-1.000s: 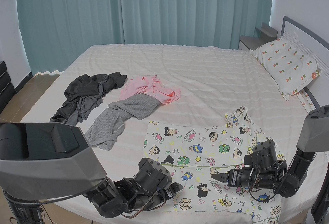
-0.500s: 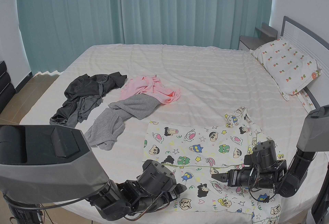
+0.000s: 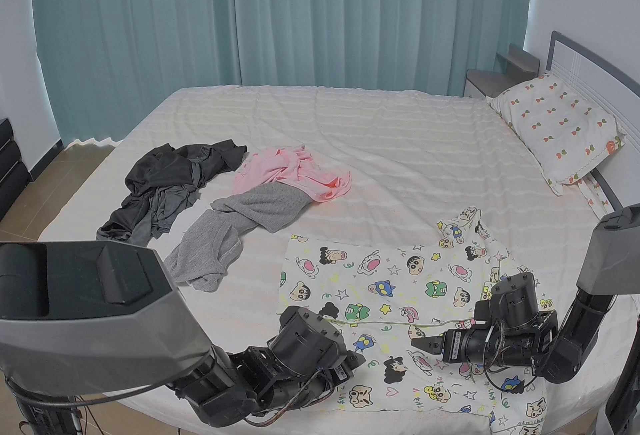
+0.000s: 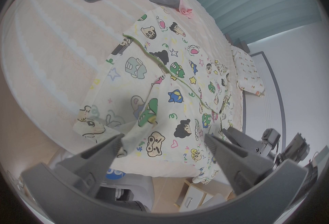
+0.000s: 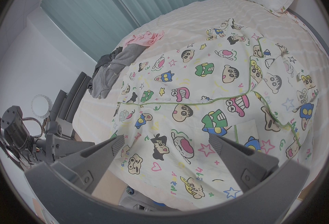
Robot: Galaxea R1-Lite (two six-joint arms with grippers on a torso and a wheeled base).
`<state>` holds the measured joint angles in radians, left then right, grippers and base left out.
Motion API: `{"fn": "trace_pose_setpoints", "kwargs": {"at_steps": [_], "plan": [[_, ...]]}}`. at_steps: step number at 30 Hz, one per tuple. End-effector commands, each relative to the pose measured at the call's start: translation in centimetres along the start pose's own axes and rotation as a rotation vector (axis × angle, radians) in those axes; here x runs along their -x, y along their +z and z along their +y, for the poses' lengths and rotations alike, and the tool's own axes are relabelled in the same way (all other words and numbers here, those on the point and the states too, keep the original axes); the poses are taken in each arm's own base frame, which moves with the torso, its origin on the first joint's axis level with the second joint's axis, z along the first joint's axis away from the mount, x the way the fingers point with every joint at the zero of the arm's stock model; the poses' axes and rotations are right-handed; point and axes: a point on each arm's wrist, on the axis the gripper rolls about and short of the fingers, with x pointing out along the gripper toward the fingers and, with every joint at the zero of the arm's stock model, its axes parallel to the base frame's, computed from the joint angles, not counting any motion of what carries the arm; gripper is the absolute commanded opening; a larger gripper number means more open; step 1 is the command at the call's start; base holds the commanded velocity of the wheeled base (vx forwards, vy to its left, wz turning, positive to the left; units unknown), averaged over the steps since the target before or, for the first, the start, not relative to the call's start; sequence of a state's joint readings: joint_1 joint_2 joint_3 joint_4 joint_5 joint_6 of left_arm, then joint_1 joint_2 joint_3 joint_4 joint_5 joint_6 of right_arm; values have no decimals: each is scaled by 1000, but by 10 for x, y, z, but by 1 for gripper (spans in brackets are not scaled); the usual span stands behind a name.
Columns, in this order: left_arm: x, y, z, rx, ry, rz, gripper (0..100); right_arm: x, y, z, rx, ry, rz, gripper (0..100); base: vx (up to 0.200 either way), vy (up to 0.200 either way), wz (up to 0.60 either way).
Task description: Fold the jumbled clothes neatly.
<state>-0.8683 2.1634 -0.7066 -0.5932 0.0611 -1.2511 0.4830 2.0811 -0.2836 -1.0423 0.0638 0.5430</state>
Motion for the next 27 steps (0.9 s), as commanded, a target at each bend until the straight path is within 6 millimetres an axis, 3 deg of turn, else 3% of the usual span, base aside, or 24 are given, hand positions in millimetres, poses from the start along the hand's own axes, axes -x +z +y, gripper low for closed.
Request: {"fn": "trace_pose_setpoints", "kwargs": {"at_steps": [1, 13, 27], "plan": [[0, 2, 0, 9, -3, -5, 0, 0, -1, 0, 1, 1, 2, 100, 0, 0, 0], [6, 11, -2, 38, -15, -29, 0, 0, 0, 0, 1, 2, 1, 100, 0, 0, 0], [7, 35, 9, -47, 74, -250, 0, 1, -1, 0, 2, 1, 4, 100, 0, 0, 0]]}}
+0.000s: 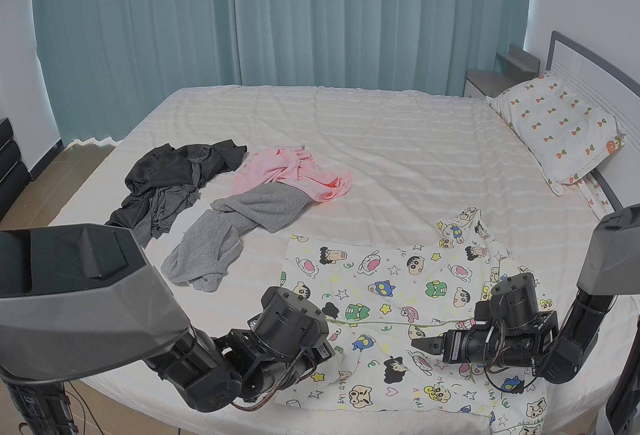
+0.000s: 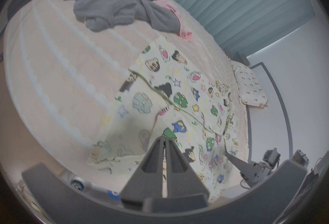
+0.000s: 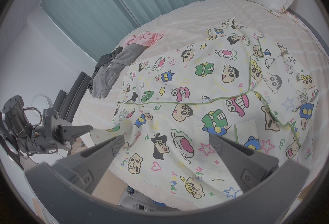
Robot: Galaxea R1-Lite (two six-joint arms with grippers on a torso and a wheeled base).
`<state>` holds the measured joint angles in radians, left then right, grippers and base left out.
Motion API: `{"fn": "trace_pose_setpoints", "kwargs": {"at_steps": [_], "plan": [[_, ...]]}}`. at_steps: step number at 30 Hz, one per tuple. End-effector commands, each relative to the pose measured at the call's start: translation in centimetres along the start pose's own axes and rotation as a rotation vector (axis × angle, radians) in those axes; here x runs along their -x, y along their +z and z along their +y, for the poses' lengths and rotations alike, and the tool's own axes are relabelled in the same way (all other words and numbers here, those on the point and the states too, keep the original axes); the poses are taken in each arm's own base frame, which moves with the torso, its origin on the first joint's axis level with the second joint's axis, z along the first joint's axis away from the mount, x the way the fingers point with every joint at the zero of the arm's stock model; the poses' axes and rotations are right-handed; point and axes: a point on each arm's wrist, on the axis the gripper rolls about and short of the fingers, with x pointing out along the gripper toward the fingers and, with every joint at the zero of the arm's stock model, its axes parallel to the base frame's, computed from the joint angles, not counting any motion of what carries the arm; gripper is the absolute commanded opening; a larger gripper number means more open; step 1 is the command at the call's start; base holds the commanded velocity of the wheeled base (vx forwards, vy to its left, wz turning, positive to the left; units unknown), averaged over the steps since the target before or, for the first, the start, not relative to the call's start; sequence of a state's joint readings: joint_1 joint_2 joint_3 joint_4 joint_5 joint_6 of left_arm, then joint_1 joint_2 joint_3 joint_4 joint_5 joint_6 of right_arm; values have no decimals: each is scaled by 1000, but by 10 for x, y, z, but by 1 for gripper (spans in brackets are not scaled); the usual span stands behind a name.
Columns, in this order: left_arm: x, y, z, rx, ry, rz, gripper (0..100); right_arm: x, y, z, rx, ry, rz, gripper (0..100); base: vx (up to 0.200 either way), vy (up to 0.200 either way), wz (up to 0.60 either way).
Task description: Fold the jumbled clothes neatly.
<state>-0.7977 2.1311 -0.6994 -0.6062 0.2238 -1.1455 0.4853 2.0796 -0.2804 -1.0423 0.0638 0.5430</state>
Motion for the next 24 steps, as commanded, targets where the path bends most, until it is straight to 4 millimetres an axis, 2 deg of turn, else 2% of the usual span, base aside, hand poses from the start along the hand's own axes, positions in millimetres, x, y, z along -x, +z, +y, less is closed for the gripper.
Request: {"fn": "trace_pose_setpoints", "kwargs": {"at_steps": [1, 8, 17, 22, 24], "plan": [[-4, 9, 7, -5, 35, -60, 0, 0, 0, 0, 1, 1, 2, 100, 0, 0, 0], [-14, 13, 23, -40, 78, -158, 0, 1, -1, 0, 1, 1, 2, 100, 0, 0, 0], [-31, 9, 43, -84, 119, -185, 0, 2, -1, 0, 2, 12, -17, 100, 0, 0, 0], [-31, 14, 44, -68, 107, -198, 0, 2, -1, 0, 2, 12, -17, 100, 0, 0, 0], [-28, 13, 46, -63, 67, -149, 0, 2, -2, 0, 2, 11, -15, 100, 0, 0, 0]]}}
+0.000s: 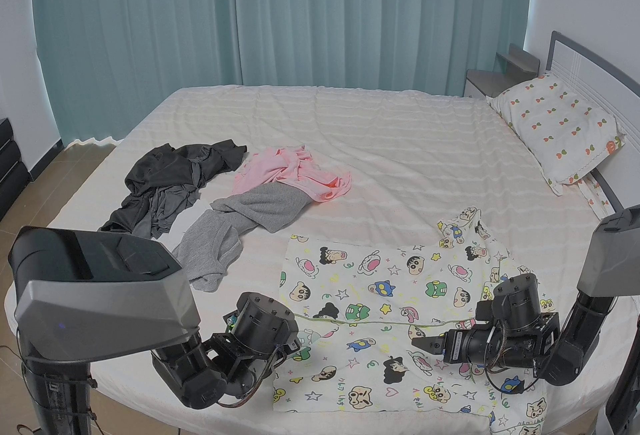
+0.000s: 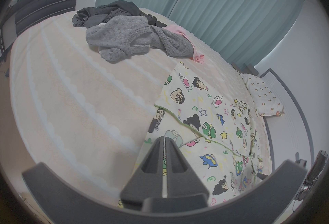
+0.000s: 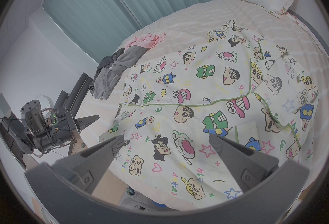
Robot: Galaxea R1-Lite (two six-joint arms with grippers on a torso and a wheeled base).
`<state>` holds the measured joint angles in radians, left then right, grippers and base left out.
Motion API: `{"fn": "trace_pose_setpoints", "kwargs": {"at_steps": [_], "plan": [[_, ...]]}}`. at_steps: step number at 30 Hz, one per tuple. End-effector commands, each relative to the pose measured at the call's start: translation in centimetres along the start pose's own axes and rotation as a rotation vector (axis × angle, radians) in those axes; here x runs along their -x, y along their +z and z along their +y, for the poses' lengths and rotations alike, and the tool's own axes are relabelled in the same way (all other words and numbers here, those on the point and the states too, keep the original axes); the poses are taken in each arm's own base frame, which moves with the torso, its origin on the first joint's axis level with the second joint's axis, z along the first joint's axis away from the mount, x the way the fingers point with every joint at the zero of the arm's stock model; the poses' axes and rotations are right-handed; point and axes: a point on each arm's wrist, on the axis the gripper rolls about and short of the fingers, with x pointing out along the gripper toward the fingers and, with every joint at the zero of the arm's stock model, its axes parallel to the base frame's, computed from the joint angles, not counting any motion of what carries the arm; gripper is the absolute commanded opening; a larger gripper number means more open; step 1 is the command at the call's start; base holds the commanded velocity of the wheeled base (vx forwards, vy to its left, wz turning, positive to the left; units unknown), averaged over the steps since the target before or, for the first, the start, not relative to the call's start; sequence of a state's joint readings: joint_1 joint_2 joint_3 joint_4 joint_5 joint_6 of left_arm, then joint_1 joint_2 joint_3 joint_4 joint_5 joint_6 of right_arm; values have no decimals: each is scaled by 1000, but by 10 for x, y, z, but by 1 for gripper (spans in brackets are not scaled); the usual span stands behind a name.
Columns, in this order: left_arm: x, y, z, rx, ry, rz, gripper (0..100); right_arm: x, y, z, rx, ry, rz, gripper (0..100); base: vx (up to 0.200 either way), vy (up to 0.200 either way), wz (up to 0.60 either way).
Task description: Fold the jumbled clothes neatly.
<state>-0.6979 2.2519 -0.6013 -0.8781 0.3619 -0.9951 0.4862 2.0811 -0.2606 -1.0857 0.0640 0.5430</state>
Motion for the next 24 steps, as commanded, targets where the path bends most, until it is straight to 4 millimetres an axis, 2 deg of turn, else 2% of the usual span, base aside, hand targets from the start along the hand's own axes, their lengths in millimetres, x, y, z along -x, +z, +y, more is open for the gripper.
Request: {"fn": "trace_pose_setpoints", "kwargs": {"at_steps": [1, 5, 13, 24], "plan": [[0, -4, 9, 2, -21, 79, 0, 0, -1, 0, 0, -1, 3, 100, 0, 0, 0], [0, -1, 12, 23, -60, 160, 0, 0, -2, -1, -1, -4, 8, 100, 0, 0, 0], [-1, 0, 16, 28, -53, 181, 0, 0, -2, -1, 1, -4, 10, 100, 0, 0, 0], [13, -5, 33, 18, 0, 212, 0, 1, -3, -2, 1, -8, 13, 100, 0, 0, 0]]}}
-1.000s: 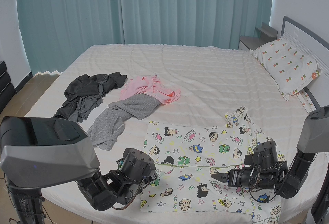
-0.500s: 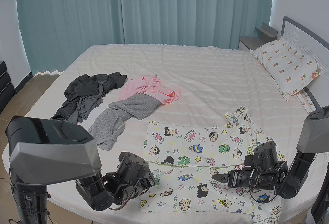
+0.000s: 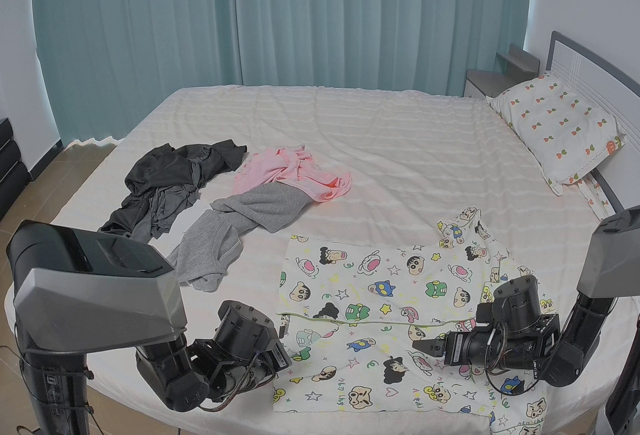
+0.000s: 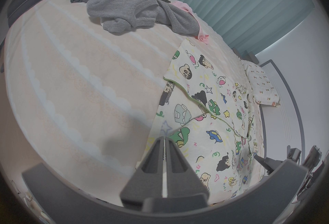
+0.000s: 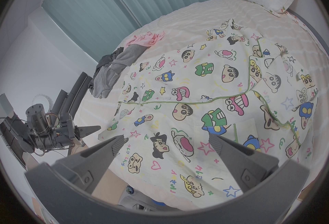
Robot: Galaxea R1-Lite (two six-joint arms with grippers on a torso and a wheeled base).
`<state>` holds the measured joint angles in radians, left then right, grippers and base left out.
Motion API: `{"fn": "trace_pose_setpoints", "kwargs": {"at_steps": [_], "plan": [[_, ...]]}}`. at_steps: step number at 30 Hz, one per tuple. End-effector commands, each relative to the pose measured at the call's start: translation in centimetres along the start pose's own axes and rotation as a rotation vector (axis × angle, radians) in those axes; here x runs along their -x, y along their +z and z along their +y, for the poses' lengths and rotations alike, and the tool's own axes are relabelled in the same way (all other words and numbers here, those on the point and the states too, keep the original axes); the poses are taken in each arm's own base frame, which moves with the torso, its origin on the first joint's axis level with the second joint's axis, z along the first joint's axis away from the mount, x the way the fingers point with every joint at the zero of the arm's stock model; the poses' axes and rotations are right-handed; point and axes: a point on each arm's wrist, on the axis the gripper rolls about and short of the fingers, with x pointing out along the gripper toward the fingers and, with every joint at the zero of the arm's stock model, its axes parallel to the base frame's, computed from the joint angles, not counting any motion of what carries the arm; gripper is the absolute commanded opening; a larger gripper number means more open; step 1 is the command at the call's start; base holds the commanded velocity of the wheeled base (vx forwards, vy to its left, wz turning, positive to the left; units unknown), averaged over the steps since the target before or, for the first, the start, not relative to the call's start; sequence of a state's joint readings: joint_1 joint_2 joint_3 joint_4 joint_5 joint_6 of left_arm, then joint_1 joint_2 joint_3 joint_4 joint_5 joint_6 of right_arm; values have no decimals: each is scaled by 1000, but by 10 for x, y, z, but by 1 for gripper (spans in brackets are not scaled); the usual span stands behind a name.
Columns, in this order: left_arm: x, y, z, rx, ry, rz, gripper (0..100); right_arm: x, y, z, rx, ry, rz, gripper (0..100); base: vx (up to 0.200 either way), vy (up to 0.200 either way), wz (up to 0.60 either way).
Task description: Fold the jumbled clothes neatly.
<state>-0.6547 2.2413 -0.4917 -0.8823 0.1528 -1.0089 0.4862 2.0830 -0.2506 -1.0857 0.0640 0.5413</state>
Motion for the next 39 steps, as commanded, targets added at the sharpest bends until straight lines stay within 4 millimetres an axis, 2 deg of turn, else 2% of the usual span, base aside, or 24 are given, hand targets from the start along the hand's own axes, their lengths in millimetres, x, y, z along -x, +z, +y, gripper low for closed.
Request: {"fn": "trace_pose_setpoints", "kwargs": {"at_steps": [1, 8, 14, 17, 27, 39], "plan": [[5, -2, 5, -1, 13, 7, 100, 0, -1, 0, 0, -1, 3, 100, 0, 0, 0], [5, -1, 2, 3, 2, 4, 100, 0, -1, 0, 0, -1, 3, 100, 0, 0, 0], [-3, 9, -15, 52, -59, -29, 100, 0, -1, 0, 0, -1, 2, 100, 0, 0, 0], [-4, 9, -18, 69, -67, -31, 100, 1, 0, -1, -1, -1, 0, 100, 0, 0, 0], [-6, -15, -24, 1, -53, -11, 100, 1, 0, -1, -3, -3, 0, 100, 0, 0, 0], [-11, -15, -25, -7, -44, -24, 100, 1, 0, -1, -2, -3, 0, 100, 0, 0, 0]]}}
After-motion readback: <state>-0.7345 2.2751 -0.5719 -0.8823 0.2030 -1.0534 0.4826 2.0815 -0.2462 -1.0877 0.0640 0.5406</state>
